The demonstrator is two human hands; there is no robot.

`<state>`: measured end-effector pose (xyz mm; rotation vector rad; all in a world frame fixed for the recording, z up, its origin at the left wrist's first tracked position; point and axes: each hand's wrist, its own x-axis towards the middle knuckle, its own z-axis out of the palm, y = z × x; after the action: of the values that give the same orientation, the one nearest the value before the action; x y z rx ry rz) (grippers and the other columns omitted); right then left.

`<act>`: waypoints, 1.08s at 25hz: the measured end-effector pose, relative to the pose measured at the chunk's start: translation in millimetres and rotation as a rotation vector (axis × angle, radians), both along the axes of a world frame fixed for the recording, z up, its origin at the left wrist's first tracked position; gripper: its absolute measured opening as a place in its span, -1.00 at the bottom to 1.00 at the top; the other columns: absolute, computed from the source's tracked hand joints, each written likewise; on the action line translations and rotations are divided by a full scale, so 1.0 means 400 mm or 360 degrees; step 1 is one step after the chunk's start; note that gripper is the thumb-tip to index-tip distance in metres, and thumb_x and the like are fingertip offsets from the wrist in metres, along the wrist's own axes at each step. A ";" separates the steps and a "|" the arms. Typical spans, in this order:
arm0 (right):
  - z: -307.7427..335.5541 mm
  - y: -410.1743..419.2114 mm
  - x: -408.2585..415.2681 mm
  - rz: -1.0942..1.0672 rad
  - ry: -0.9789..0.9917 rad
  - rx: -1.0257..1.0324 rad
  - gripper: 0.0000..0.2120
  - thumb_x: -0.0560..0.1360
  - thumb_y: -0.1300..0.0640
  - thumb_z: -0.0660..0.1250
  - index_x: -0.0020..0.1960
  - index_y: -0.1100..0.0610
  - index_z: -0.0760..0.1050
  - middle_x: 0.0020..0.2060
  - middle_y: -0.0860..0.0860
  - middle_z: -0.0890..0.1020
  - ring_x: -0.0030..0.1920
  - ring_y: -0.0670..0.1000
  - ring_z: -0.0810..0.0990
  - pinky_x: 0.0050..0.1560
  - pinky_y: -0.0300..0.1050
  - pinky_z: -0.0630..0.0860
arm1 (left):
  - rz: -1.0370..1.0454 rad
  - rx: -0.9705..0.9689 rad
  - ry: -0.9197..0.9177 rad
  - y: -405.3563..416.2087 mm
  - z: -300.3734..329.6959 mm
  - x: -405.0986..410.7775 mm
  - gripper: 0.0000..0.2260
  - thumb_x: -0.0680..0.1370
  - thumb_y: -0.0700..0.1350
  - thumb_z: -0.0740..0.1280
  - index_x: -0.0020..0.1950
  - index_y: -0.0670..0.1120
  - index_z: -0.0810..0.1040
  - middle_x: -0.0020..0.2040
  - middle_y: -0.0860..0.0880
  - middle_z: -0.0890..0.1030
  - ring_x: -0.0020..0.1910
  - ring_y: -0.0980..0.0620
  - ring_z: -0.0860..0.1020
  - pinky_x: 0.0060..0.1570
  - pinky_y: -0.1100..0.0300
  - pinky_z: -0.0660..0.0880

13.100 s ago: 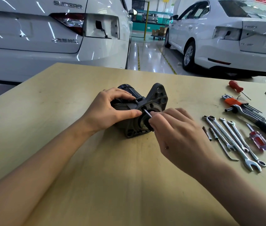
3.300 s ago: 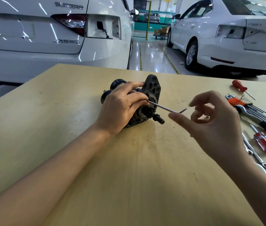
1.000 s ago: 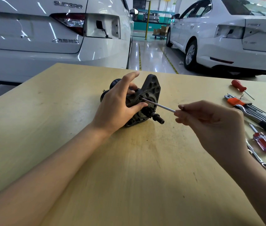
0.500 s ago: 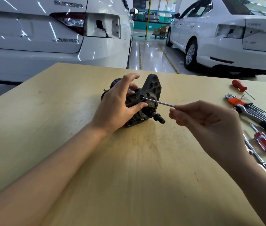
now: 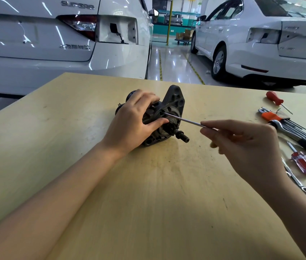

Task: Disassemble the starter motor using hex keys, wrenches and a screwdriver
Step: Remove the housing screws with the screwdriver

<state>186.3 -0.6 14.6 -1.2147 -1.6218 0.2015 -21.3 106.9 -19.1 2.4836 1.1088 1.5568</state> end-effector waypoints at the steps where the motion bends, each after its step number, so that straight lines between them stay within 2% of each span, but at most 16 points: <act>1: -0.001 -0.002 -0.001 0.0012 0.0041 -0.0038 -0.87 0.38 0.16 0.48 -0.10 -0.03 0.67 -0.40 -0.08 0.66 -0.37 -0.10 0.63 -0.27 -0.16 0.58 | 0.0027 0.0016 0.0035 0.000 0.000 -0.001 -0.62 0.42 -0.04 0.50 0.13 -0.24 0.59 0.12 -0.15 0.55 0.06 -0.05 0.59 0.11 -0.02 0.55; 3: -0.001 -0.006 -0.004 0.0027 0.0048 -0.0061 -0.87 0.38 0.17 0.47 -0.11 -0.01 0.67 -0.35 -0.11 0.68 -0.33 -0.14 0.67 -0.22 -0.17 0.62 | 0.0071 0.0009 0.0083 -0.002 -0.001 -0.008 -0.64 0.44 -0.02 0.47 0.10 -0.26 0.63 0.16 -0.19 0.55 0.11 -0.08 0.58 0.14 -0.01 0.53; 6: 0.000 -0.011 -0.008 0.0024 0.0059 -0.0060 -0.88 0.37 0.16 0.47 -0.11 -0.02 0.66 -0.33 -0.14 0.69 -0.31 -0.15 0.67 -0.20 -0.18 0.62 | 0.0145 -0.0042 0.0107 -0.006 -0.008 -0.025 -0.64 0.44 0.04 0.44 0.09 -0.20 0.66 0.12 -0.14 0.61 0.08 -0.08 0.58 0.14 0.03 0.47; 11: 0.002 -0.011 -0.015 -0.0014 0.0025 -0.0038 -0.91 0.39 0.05 0.43 -0.10 -0.05 0.66 -0.31 -0.16 0.69 -0.28 -0.10 0.68 -0.17 -0.09 0.62 | 0.0072 -0.0134 0.0007 -0.010 -0.012 -0.028 -0.65 0.41 -0.02 0.49 0.10 -0.19 0.66 0.05 -0.10 0.66 0.05 -0.06 0.60 0.16 -0.05 0.44; 14: -0.004 -0.002 -0.014 -0.0032 0.0005 -0.0031 -0.92 0.43 0.13 0.43 -0.10 0.00 0.66 -0.30 -0.13 0.69 -0.26 -0.10 0.67 -0.13 -0.14 0.61 | 0.0047 -0.0146 -0.0006 -0.006 -0.009 -0.029 -0.66 0.40 -0.02 0.50 0.08 -0.19 0.67 0.03 -0.09 0.67 0.03 -0.06 0.60 0.14 -0.08 0.46; 19: -0.018 0.003 -0.013 -0.0136 -0.0135 0.0010 -0.97 0.44 0.20 0.43 -0.11 0.12 0.63 -0.29 -0.13 0.67 -0.22 -0.19 0.65 -0.18 -0.29 0.57 | 0.0048 -0.0158 -0.0010 -0.008 -0.006 -0.029 -0.66 0.40 0.01 0.48 0.07 -0.18 0.67 0.02 -0.07 0.67 0.03 -0.04 0.60 0.15 -0.02 0.45; 24: -0.020 0.009 -0.014 -0.0169 -0.0127 0.0032 -0.96 0.45 0.24 0.43 -0.11 0.15 0.61 -0.27 -0.13 0.67 -0.18 -0.18 0.64 -0.23 -0.17 0.56 | 0.0043 -0.0181 -0.0015 -0.009 -0.004 -0.028 -0.66 0.40 0.02 0.48 0.05 -0.17 0.67 0.01 -0.05 0.67 0.01 -0.02 0.60 0.15 0.04 0.43; 27: -0.017 0.008 -0.020 -0.0183 -0.0142 0.0107 -0.87 0.47 0.26 0.40 -0.03 0.07 0.62 -0.28 -0.14 0.66 -0.19 -0.16 0.65 -0.22 -0.16 0.56 | 0.0043 -0.0201 -0.0019 -0.010 -0.005 -0.027 -0.65 0.40 0.04 0.47 0.05 -0.17 0.67 0.01 -0.04 0.67 0.01 -0.01 0.59 0.16 0.03 0.43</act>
<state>178.5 2.7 7.7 -1.2763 -1.6161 0.0201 -32.1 102.9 -21.0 2.3851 1.2040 1.4569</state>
